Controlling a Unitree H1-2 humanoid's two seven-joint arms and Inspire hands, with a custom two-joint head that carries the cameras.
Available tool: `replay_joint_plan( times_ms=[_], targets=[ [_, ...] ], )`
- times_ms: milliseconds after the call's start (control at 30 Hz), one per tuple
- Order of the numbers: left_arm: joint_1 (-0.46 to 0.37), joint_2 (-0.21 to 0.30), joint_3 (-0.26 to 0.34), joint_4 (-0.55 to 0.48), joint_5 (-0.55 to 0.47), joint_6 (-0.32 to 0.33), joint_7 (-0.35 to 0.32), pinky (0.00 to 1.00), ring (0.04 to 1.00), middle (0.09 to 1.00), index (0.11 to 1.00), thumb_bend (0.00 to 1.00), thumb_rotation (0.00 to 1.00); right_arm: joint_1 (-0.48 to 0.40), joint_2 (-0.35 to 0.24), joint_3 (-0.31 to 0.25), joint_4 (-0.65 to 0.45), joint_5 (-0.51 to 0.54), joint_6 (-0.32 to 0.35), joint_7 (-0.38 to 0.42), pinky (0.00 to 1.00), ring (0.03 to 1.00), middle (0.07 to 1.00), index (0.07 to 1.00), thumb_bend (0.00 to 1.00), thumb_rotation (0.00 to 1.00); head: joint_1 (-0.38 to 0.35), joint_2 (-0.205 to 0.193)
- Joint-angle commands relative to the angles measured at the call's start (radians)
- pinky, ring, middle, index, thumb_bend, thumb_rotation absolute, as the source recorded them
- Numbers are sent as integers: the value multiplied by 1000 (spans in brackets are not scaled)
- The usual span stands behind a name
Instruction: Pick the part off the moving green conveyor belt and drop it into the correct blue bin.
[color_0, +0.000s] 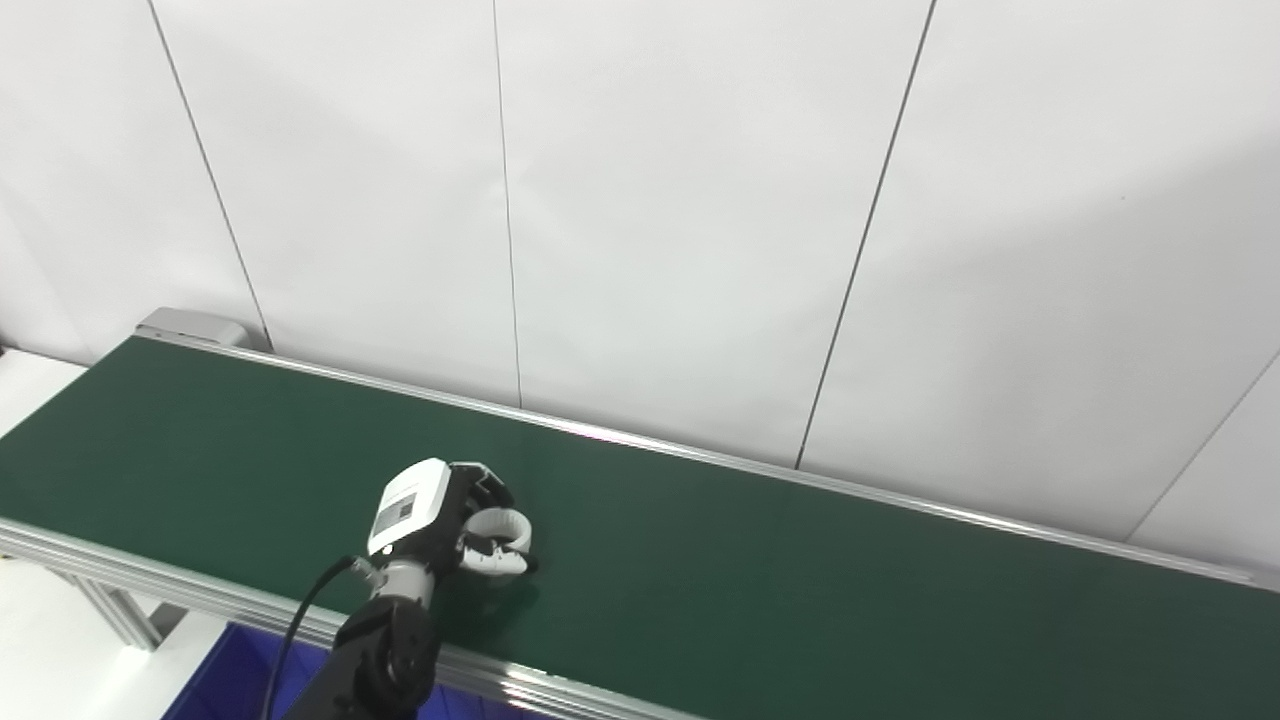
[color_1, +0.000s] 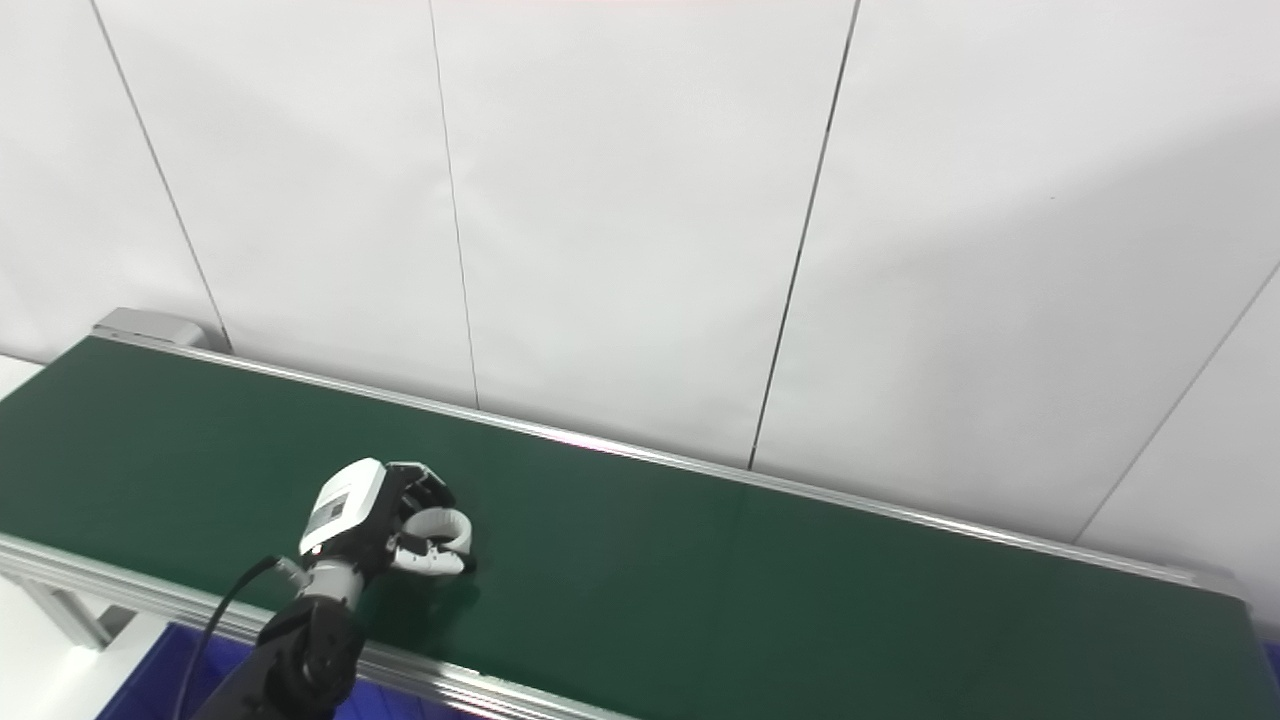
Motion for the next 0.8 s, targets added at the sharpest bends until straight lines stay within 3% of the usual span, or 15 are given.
replay_joint_plan(
  times_ms=[0, 300, 467, 533, 600, 633, 767],
  targets=[
    [25, 5, 18, -65, -10, -74, 60, 230, 363, 461, 521, 495, 0, -3, 8, 1, -45, 10, -39, -7, 664, 793, 833, 849, 959, 219, -13, 12],
    [192, -19, 48, -397, -5, -224, 120, 223, 356, 451, 522, 493, 0, 23, 19, 6, -113, 11, -6, 10, 668, 792, 835, 850, 957, 126, -98, 109],
    [271, -25, 65, -468, -7, -314, 139, 248, 369, 454, 521, 494, 0, 38, 26, 9, -155, 11, 17, 21, 683, 800, 845, 855, 973, 83, -143, 159],
    [297, -20, 72, -474, -8, -360, 144, 252, 371, 453, 520, 494, 0, 44, 31, 10, -175, 12, 29, 24, 687, 799, 843, 854, 982, 78, -175, 202],
    [314, -16, 79, -474, -14, -389, 137, 250, 371, 453, 519, 494, 0, 47, 34, 11, -188, 10, 40, 28, 693, 800, 844, 856, 984, 98, -175, 202],
    [322, -11, 83, -474, -22, -402, 128, 249, 371, 453, 519, 494, 0, 50, 36, 12, -198, 13, 46, 33, 695, 801, 844, 856, 985, 103, -201, 244],
    [356, 15, 92, -464, -82, -455, 74, 303, 392, 479, 517, 496, 0, 61, 47, 19, -231, 8, 72, 46, 758, 832, 870, 884, 928, 171, -238, 302]
  ],
)
